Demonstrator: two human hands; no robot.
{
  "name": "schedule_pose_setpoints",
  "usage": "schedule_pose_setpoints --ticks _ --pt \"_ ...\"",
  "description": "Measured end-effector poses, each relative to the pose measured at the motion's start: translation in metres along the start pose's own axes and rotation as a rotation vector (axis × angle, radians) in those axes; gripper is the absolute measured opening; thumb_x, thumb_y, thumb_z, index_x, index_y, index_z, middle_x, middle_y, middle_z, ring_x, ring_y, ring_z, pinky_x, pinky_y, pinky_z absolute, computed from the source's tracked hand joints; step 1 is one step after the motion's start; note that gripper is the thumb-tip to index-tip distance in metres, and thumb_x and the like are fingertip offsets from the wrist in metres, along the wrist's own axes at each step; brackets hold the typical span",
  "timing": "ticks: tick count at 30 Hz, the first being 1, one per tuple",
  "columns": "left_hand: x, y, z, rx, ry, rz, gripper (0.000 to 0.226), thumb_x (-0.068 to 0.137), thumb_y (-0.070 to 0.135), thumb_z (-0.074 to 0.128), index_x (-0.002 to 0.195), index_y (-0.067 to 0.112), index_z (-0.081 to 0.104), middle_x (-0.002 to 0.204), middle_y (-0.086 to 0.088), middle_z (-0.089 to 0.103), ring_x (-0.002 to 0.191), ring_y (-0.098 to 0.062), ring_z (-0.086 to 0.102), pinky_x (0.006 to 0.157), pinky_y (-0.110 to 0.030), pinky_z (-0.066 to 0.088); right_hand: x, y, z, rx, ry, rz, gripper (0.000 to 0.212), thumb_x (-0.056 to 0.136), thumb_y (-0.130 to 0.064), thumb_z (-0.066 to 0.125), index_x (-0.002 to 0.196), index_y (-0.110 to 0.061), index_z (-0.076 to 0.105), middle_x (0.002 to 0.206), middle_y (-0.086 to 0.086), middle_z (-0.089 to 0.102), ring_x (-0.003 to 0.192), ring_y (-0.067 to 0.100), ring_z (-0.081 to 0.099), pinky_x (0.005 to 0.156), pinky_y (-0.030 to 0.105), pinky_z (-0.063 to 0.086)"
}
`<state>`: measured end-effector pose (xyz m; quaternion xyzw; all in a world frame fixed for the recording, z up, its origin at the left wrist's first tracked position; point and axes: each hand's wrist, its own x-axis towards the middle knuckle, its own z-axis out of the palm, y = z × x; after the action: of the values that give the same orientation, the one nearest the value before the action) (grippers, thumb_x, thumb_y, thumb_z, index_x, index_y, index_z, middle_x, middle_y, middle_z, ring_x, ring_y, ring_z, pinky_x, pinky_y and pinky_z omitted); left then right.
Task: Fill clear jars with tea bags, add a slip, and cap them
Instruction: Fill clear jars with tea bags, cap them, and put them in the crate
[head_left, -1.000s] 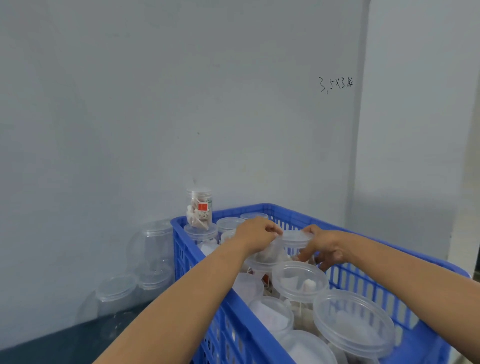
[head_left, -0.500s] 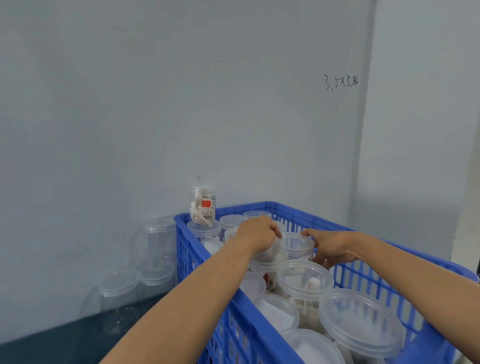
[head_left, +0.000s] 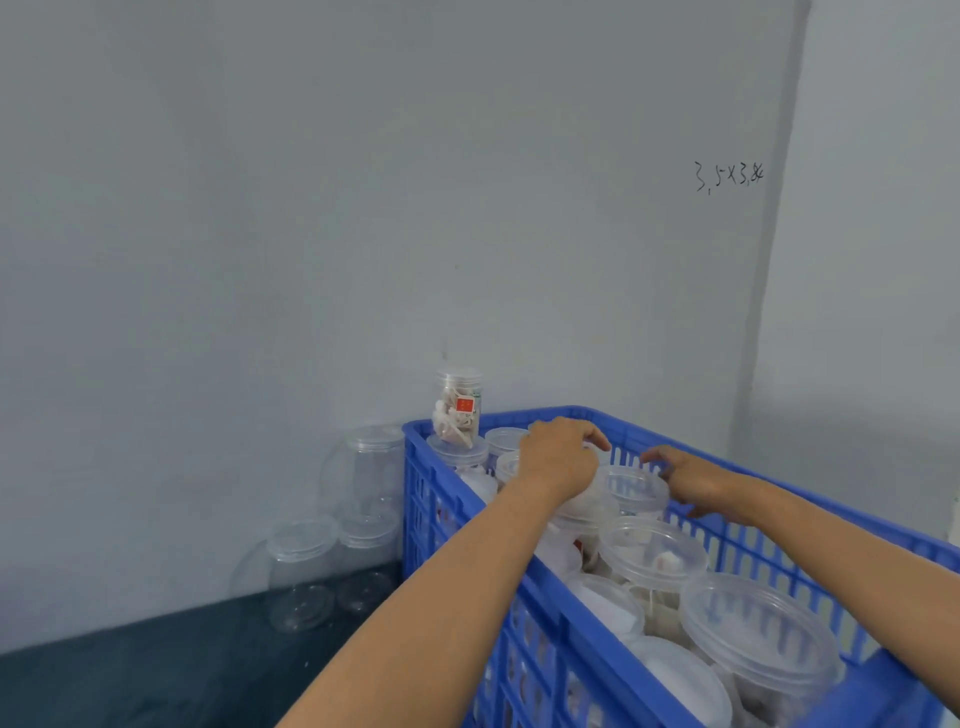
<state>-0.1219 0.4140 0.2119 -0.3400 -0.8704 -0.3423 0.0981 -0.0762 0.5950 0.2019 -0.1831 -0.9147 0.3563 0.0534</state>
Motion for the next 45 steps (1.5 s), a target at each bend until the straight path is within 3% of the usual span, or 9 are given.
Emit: schedule_pose_setpoints --ticks 2,5,9,13,18,21,29,36,45 --pt "-0.013 0.002 -0.008 -0.053 0.077 0.038 0.040 0.086 0.001 0.044 0.107 0.021 0.071 0.122 -0.003 0.066 0.102 -0.033 0.057 0.089 -0.043 0.048 -0.005 -0.011 -0.002 -0.060 0.158 -0.141 0.053 0.085 0.017 0.035 0.131 -0.005 0.049 0.136 0.016 0.050 0.116 0.026 0.049 0.088 0.031 0.040" --pt "-0.039 -0.009 -0.021 -0.085 0.205 0.089 0.039 0.084 0.000 0.045 0.102 0.022 0.072 0.112 -0.003 0.069 0.085 -0.030 0.059 0.080 -0.042 0.050 -0.020 -0.043 0.001 0.047 0.277 -0.255 0.052 0.081 0.023 0.030 0.122 0.003 0.055 0.126 0.025 0.054 0.116 0.038 0.053 0.092 0.041 0.044" --pt "-0.066 -0.037 -0.045 -0.239 0.358 0.020 0.039 0.083 -0.003 0.045 0.101 0.020 0.071 0.106 -0.004 0.067 0.073 -0.020 0.061 0.070 -0.030 0.052 -0.054 -0.102 0.020 0.158 0.217 -0.411 0.051 0.079 0.026 0.030 0.117 0.007 0.057 0.123 0.024 0.058 0.118 0.036 0.054 0.097 0.040 0.043" --pt "-0.085 -0.074 -0.067 -0.327 0.366 -0.070 0.036 0.084 -0.005 0.046 0.102 0.017 0.067 0.109 0.003 0.067 0.073 -0.013 0.059 0.058 -0.010 0.042 -0.089 -0.163 0.059 0.190 0.063 -0.511 0.040 0.088 0.015 0.039 0.116 -0.003 0.060 0.118 0.015 0.063 0.110 0.025 0.059 0.079 0.020 0.044" --pt "-0.116 -0.129 -0.101 -0.286 0.446 -0.228 0.033 0.084 -0.003 0.047 0.103 0.015 0.066 0.101 0.006 0.066 0.092 -0.011 0.057 0.076 -0.018 0.039 -0.106 -0.220 0.131 0.158 -0.161 -0.479 0.036 0.088 0.011 0.040 0.116 0.001 0.060 0.114 0.018 0.063 0.084 0.013 0.056 0.059 0.011 0.039" --pt "-0.137 -0.173 -0.116 -0.270 0.445 -0.349 0.033 0.084 -0.005 0.047 0.103 0.014 0.066 0.111 0.000 0.067 0.103 -0.017 0.060 0.089 -0.029 0.046 -0.103 -0.236 0.174 0.132 -0.231 -0.396 0.036 0.088 0.009 0.040 0.118 0.002 0.059 0.086 0.012 0.056 0.064 0.010 0.043 0.054 0.018 0.031" --pt "-0.166 -0.287 -0.117 -0.313 0.386 -0.591 0.030 0.085 -0.003 0.052 0.108 0.016 0.057 0.116 -0.009 0.062 0.100 -0.020 0.056 0.088 -0.032 0.047 -0.060 -0.224 0.263 0.248 -0.268 -0.138 0.040 0.089 0.007 0.039 0.127 0.005 0.051 0.070 0.006 0.037 0.059 0.013 0.034 0.056 0.022 0.029" --pt "-0.160 -0.351 -0.075 -0.420 0.304 -0.739 0.070 0.076 -0.002 0.073 0.135 0.002 0.036 0.122 -0.013 0.051 0.105 -0.027 0.053 0.091 -0.035 0.046 -0.022 -0.192 0.327 0.262 -0.353 -0.024 0.018 0.088 0.001 0.042 0.093 -0.015 0.048 0.075 0.006 0.043 0.063 0.014 0.039 0.052 0.021 0.031" --pt "-0.137 -0.372 -0.029 -0.506 0.230 -0.701 0.098 0.067 0.001 0.083 0.145 0.015 0.026 0.150 -0.006 0.036 0.133 -0.028 0.040 0.108 -0.038 0.040 0.007 -0.175 0.367 0.196 -0.400 0.004 0.043 0.092 -0.013 0.047 0.134 -0.013 0.038 0.126 0.010 0.051 0.105 0.018 0.051 0.090 0.030 0.049"
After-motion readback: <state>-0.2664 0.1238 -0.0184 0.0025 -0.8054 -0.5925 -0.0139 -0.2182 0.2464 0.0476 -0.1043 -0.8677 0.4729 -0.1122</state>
